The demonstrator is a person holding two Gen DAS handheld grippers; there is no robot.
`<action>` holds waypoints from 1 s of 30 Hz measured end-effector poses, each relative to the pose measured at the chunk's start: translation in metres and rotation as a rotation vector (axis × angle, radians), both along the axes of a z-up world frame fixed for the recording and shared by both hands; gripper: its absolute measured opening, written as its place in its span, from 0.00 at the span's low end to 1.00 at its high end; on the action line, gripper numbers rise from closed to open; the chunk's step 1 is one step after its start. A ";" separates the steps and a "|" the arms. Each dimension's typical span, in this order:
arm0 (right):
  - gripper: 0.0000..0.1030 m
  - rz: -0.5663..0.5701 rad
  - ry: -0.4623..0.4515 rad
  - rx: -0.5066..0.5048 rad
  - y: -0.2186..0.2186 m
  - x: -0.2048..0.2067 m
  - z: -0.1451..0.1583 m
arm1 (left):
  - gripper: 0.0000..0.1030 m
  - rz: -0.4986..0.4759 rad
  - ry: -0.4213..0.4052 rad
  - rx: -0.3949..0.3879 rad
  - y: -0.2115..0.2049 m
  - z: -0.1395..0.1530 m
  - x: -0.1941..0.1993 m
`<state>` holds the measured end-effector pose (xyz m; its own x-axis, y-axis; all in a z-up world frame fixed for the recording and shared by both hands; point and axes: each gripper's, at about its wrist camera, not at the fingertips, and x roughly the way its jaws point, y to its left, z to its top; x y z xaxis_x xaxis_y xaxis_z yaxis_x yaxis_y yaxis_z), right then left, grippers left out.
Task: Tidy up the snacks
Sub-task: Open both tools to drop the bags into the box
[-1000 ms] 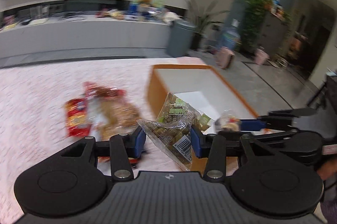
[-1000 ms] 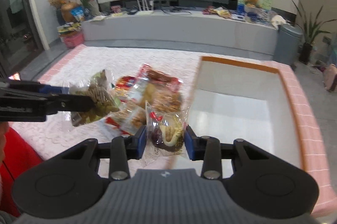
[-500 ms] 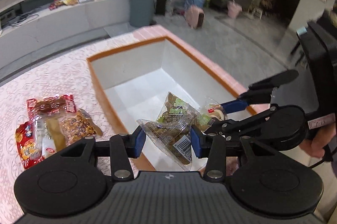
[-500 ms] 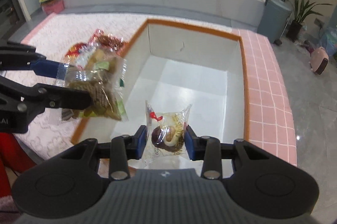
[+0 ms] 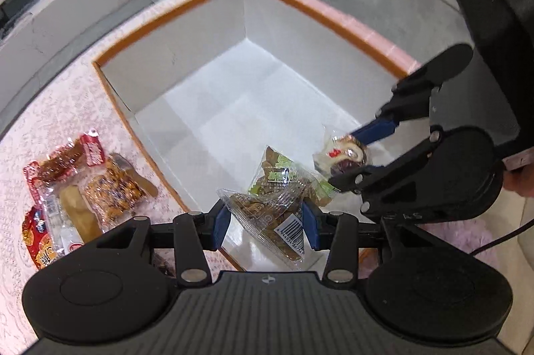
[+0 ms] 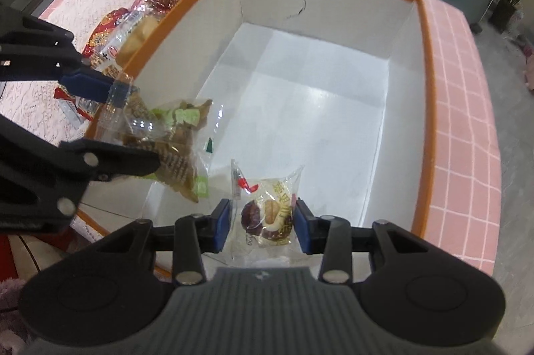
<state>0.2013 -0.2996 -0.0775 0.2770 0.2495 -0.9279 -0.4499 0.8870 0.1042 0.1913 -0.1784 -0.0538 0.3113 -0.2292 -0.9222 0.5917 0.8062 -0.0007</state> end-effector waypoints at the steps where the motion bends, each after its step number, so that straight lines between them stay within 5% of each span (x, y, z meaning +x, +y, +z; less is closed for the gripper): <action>1: 0.38 -0.002 0.008 0.002 0.000 0.001 -0.002 | 0.50 -0.006 0.011 0.012 -0.001 -0.003 0.001; 18: 0.41 -0.062 0.084 0.008 0.005 0.008 -0.014 | 0.66 0.005 -0.068 0.013 0.000 0.009 -0.002; 24: 0.56 -0.070 0.021 -0.016 0.010 -0.002 0.003 | 0.66 0.028 -0.124 -0.037 0.015 0.030 -0.016; 30: 0.59 -0.119 -0.104 -0.039 0.022 -0.025 0.028 | 0.66 0.063 -0.249 -0.151 0.044 0.052 -0.036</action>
<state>0.1768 -0.2779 -0.0491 0.3978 0.1736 -0.9009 -0.3482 0.9370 0.0268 0.1552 -0.1344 -0.0019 0.5413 -0.3310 -0.7730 0.5377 0.8430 0.0155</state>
